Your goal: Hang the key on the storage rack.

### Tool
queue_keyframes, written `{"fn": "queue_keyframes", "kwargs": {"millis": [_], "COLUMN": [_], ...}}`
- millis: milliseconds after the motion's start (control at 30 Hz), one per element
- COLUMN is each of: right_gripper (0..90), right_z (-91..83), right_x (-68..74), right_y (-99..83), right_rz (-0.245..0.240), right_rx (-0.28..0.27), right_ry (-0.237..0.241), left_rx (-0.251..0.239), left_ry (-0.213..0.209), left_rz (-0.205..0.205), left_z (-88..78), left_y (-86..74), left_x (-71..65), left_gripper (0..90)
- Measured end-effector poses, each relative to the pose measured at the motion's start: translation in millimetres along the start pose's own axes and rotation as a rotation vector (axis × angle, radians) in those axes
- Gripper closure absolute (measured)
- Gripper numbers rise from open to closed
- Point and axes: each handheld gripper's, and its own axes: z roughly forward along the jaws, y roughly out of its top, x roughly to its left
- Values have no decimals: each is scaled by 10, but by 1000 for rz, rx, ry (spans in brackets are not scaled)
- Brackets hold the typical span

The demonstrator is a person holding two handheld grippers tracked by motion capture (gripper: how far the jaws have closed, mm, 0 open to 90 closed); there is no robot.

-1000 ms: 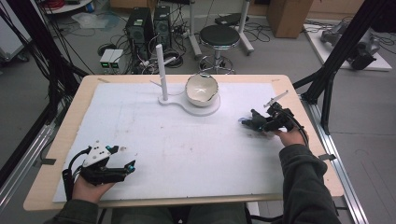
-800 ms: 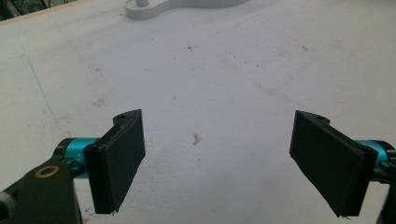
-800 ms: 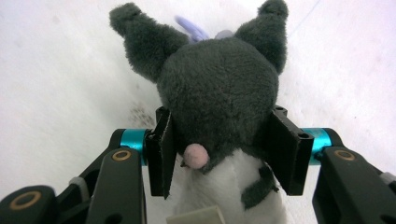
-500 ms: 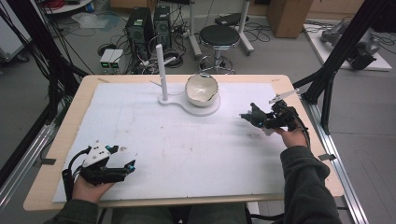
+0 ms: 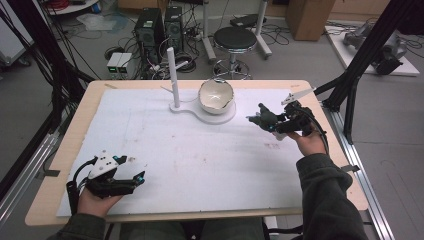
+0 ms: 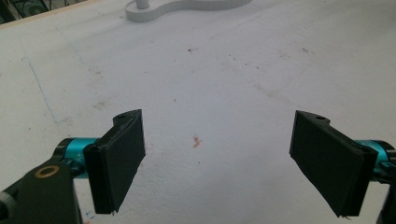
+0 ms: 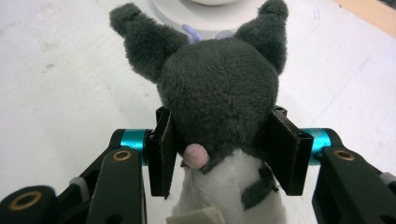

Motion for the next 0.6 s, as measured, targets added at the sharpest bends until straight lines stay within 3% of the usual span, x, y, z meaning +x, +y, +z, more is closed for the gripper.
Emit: {"fn": "queue_keyframes", "kwargs": {"millis": [167, 600], "right_gripper": [488, 488], "right_z": [-18, -23], "right_x": [75, 257], "right_y": [110, 362], "right_rz": [-30, -53], "right_rx": [-11, -48], "right_ry": [16, 83], "left_rx": [-1, -1], "left_ry": [1, 0], "left_rz": [-1, 1], "left_z": [-1, -4], "left_y": [-1, 1], "left_x": [1, 2], "left_gripper": [185, 185]}}
